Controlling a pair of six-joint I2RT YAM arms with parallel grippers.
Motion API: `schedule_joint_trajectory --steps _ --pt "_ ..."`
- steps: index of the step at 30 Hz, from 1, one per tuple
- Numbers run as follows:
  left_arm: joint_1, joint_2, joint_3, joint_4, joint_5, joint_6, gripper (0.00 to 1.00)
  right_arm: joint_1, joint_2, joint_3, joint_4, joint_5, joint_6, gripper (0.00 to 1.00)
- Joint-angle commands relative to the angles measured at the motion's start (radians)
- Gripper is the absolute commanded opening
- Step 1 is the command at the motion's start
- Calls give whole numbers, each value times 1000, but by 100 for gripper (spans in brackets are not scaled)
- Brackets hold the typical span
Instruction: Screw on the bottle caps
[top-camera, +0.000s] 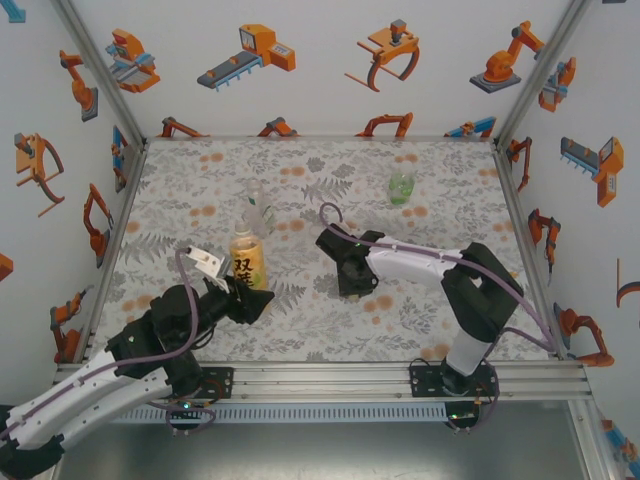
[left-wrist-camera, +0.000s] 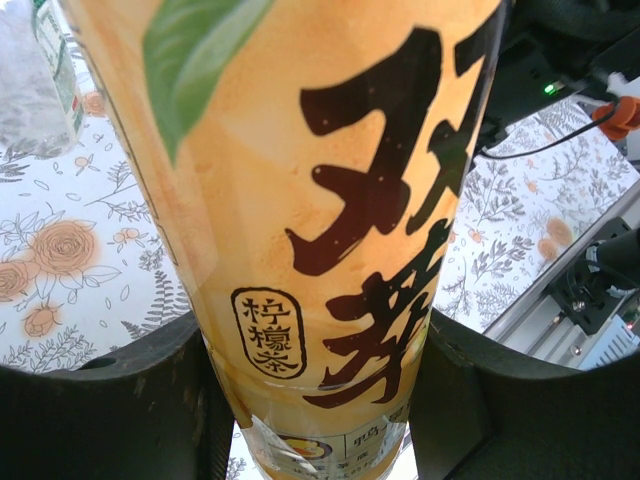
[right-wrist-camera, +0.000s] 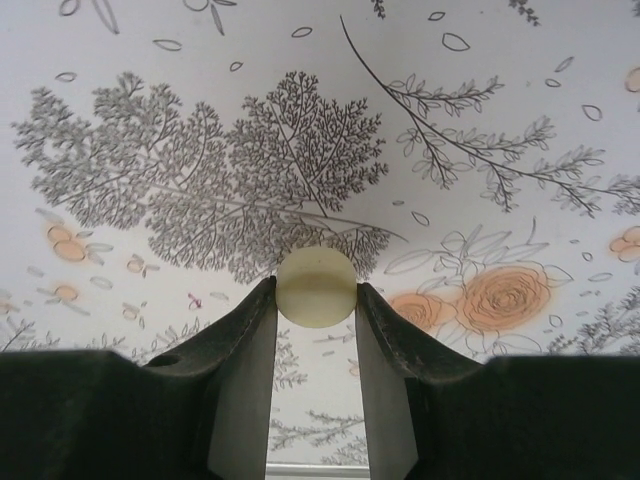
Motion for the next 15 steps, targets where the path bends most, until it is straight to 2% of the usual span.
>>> schedule_joint_trajectory --steps 1,8,15 --pt "2 32 11 43 56 32 0 4 -94 17 -38 -4 -45 27" --pt "3 119 60 28 173 156 0 -8 -257 26 -66 -85 -148 26" --pt "1 241 149 -78 343 357 0 -8 -423 43 -84 -220 -359 22"
